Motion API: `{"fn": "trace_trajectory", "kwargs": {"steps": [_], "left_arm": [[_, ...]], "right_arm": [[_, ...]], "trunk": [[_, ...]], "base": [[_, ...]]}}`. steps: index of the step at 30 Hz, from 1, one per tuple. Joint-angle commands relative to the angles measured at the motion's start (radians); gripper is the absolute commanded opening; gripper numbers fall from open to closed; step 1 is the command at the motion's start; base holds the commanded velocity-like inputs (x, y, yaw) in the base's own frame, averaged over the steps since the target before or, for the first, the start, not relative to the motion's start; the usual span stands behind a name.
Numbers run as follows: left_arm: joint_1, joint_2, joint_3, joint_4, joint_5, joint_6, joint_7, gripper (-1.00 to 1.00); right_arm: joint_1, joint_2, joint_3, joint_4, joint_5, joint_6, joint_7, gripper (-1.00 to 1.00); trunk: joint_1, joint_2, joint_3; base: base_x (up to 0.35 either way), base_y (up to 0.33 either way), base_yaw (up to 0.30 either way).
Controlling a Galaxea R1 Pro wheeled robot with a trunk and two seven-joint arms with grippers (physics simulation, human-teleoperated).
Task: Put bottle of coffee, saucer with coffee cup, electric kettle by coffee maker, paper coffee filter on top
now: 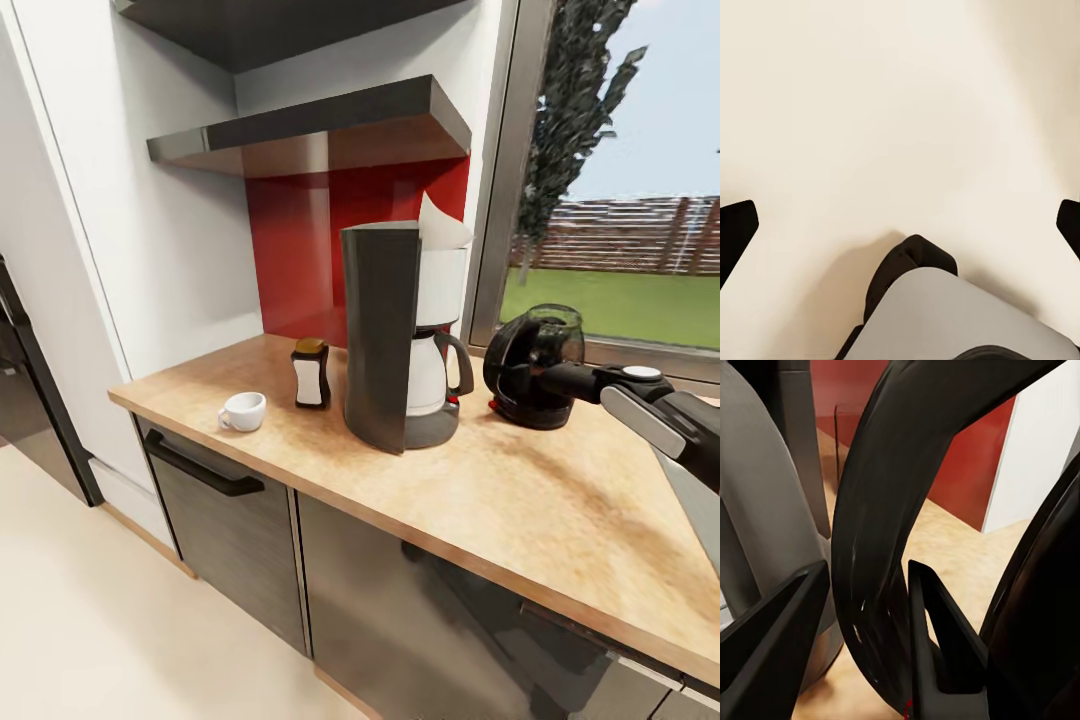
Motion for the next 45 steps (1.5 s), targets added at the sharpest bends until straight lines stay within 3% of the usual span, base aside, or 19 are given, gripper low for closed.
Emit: {"fn": "trace_trajectory", "kwargs": {"steps": [1, 14, 15, 45], "left_arm": [[-0.001, 0.000, 0.008, 0.002, -0.003, -0.002, -0.005, 1.00], [-0.001, 0.000, 0.008, 0.002, -0.003, -0.002, -0.005, 1.00], [-0.001, 0.000, 0.008, 0.002, -0.003, -0.002, -0.005, 1.00], [-0.001, 0.000, 0.008, 0.002, -0.004, -0.002, -0.005, 1.00]], "right_arm": [[0.000, -0.001, 0.023, 0.000, -0.006, 0.004, -0.001, -1.00], [0.000, -0.001, 0.023, 0.000, -0.006, 0.006, -0.001, -1.00], [0.000, 0.000, 0.023, 0.000, -0.006, 0.005, -0.001, 1.00], [0.000, 0.000, 0.023, 0.001, -0.006, 0.006, -0.002, 1.00]], "trunk": [[0.000, 0.000, -0.001], [0.000, 0.000, -0.001], [0.000, 0.000, -0.001], [0.000, 0.000, -0.001]], "base": [[0.000, 0.000, 0.000], [0.000, 0.000, 0.000], [0.000, 0.000, 0.000], [0.000, 0.000, 0.000]]}}
